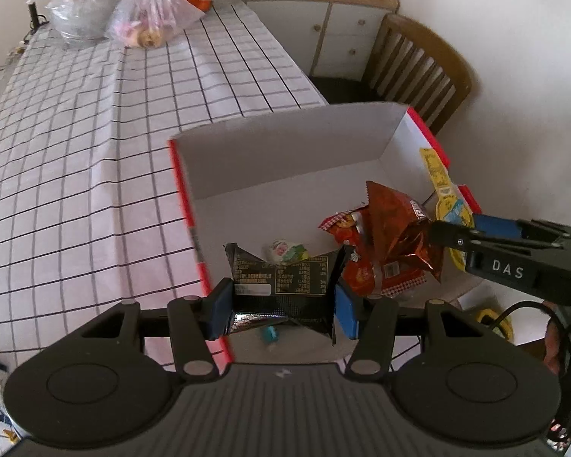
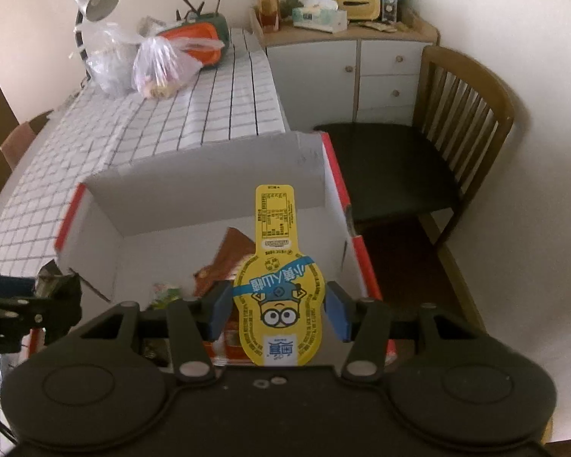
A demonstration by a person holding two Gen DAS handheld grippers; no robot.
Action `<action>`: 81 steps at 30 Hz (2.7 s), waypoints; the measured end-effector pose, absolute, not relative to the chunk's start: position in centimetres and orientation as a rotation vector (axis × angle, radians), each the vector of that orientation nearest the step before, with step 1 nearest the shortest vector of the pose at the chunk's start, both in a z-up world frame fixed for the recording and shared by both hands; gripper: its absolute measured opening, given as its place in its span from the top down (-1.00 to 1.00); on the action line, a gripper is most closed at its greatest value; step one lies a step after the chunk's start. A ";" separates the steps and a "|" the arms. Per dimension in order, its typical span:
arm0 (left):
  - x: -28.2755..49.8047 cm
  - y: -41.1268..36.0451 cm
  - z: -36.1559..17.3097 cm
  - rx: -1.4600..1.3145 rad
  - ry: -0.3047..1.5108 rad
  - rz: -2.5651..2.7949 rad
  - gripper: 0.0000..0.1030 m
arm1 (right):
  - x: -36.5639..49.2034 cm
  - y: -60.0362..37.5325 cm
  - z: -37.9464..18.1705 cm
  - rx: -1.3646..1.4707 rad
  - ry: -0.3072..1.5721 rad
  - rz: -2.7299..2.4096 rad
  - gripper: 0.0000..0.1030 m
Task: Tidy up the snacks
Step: 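Carry the yellow lollipop and black chocolate bar over the red box, then open both tools to drop the lollipop and chocolate bar into the box, then move both tools back to the remaining snacks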
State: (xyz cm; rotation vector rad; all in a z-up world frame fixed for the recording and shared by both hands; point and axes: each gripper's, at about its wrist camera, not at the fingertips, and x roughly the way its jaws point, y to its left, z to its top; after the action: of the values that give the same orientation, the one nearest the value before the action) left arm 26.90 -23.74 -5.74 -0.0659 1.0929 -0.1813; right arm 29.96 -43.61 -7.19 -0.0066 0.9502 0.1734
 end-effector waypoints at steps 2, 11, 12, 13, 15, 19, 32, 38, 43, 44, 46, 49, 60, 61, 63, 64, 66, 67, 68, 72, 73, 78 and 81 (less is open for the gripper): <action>27.7 -24.6 -6.5 -0.053 1.108 -0.177 -0.06 | 30.4 -43.8 -7.7 -0.020 0.961 0.178 0.00; 30.5 -27.4 -9.7 -0.010 1.178 -0.149 -0.06 | 31.4 -44.7 -7.9 -0.035 0.964 0.206 0.00; 30.7 -27.6 -10.0 -0.004 1.184 -0.142 -0.06 | 31.5 -44.8 -7.8 -0.033 0.965 0.208 0.00; 30.9 -27.8 -10.3 0.002 1.190 -0.136 -0.06 | 31.6 -44.9 -7.8 -0.032 0.966 0.208 -0.01; 31.3 -28.1 -10.8 0.010 1.206 -0.134 -0.07 | 31.7 -45.0 -7.9 -0.032 0.967 0.210 -0.01; 31.9 -28.4 -11.9 0.016 1.237 -0.125 -0.09 | 31.8 -45.3 -7.9 -0.026 0.974 0.215 -0.02; 31.9 -27.9 -12.6 -0.033 1.243 -0.117 -0.11 | 31.1 -45.8 -7.4 -0.011 0.969 0.248 -0.20; 30.4 -27.6 -11.1 -0.048 1.202 -0.121 -0.13 | 30.1 -46.2 -6.5 0.007 0.951 0.262 -0.34; 29.3 -27.3 -9.5 -0.065 1.157 -0.117 -0.21 | 29.1 -46.2 -5.5 0.015 0.928 0.286 -0.45; 29.1 -27.2 -9.2 -0.067 1.147 -0.117 -0.21 | 28.8 -46.1 -5.3 0.018 0.924 0.293 -0.48; 28.7 -27.1 -8.4 -0.071 1.125 -0.113 -0.21 | 28.5 -45.9 -4.8 0.020 0.912 0.307 -0.51; 27.9 -26.7 -7.3 -0.082 1.091 -0.114 -0.24 | 27.9 -45.7 -4.2 0.031 0.897 0.331 -0.57; 24.8 -24.2 -3.7 -0.110 0.975 -0.098 -0.30 | 26.0 -43.6 -2.3 0.065 0.850 0.382 -0.72; 24.5 -23.8 -3.5 -0.116 0.965 -0.098 -0.33 | 25.8 -43.2 -2.2 0.068 0.848 0.386 -0.72; 23.9 -22.9 -3.0 -0.125 0.947 -0.097 -0.34 | 25.4 -42.5 -2.0 0.072 0.847 0.395 -0.73; 23.6 -22.5 -2.9 -0.128 0.939 -0.098 -0.35 | 25.1 -42.0 -1.9 0.072 0.847 0.400 -0.74; 23.1 -21.7 -2.5 -0.133 0.927 -0.098 -0.36 | 24.7 -41.1 -1.8 0.072 0.844 0.405 -0.75; 22.7 -21.2 -2.4 -0.134 0.920 -0.099 -0.37 | 24.4 -40.6 -1.8 0.075 0.843 0.409 -0.78; 22.4 -20.6 -2.2 -0.135 0.914 -0.100 -0.37 | 24.2 -40.0 -1.7 0.080 0.841 0.410 -0.86; 21.1 -18.3 -1.9 -0.134 0.897 -0.102 -0.41 | 23.0 -37.8 -1.6 0.095 0.835 0.416 -0.91; 20.7 -17.6 -2.0 -0.135 0.897 -0.101 -0.41 | 22.8 -37.1 -1.6 0.092 0.833 0.417 -0.94; 19.0 -13.8 -2.3 -0.157 0.904 -0.091 -0.42 | 21.1 -33.4 -1.7 0.076 0.835 0.432 -0.99; 17.7 -11.2 -2.4 -0.169 0.897 -0.083 -0.50 | 20.3 -30.8 -1.9 0.052 0.845 0.439 -0.99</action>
State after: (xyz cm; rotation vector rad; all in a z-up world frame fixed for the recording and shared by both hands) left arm 17.75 -11.24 -2.45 -0.1687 0.8973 -0.0830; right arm 20.30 -30.80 -1.89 0.0524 0.8448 0.4391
